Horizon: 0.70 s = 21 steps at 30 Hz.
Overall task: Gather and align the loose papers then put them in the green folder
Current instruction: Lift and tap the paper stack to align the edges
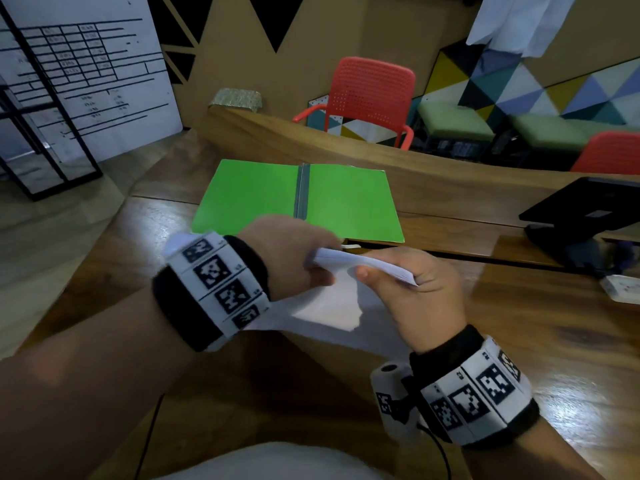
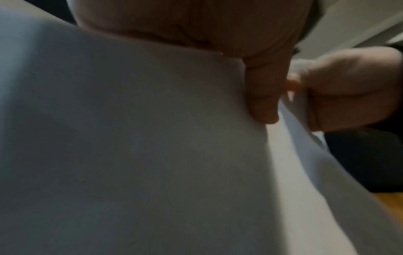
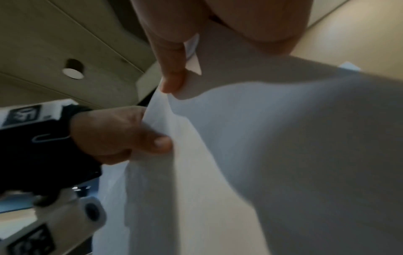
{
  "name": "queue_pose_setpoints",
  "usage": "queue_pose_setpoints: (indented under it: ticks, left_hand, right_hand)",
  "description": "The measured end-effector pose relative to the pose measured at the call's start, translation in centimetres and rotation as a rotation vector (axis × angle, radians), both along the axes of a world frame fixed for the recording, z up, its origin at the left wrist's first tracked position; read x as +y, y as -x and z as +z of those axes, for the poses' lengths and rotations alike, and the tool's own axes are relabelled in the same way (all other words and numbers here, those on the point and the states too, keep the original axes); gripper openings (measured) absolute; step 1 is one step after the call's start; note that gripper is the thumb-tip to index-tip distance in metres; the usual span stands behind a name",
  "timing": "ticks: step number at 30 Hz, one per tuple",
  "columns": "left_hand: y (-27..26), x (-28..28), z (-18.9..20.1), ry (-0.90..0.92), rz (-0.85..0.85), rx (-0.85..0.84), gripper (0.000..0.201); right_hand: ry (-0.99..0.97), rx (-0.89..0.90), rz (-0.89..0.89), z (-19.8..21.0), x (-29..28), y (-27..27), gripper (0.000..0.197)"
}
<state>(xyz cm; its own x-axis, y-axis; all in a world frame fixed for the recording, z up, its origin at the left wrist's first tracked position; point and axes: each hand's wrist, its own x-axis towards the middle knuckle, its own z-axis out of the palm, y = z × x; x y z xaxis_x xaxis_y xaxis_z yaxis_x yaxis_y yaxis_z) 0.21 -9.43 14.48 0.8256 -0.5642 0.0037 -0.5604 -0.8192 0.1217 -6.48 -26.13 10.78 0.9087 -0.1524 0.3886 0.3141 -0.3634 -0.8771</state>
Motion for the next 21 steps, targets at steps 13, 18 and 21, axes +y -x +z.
queue_pose_setpoints:
  ticks: [13,18,21]
  left_hand:
    - [0.7,2.6,0.4,1.036,0.16,-0.007,0.032]
    - [1.6,1.3,-1.2,1.278,0.487,0.07,0.03]
    - [2.3,1.2,-2.8,1.303,0.58,0.124,0.029]
  right_hand:
    - [-0.189,0.262,-0.109,2.6,-7.6,-0.7,0.037]
    - [-0.778,-0.106,0.046,3.4,-2.4,-0.4,0.044]
    - [-0.521,-0.158,-0.129,3.0,-0.6,-0.2,0.025]
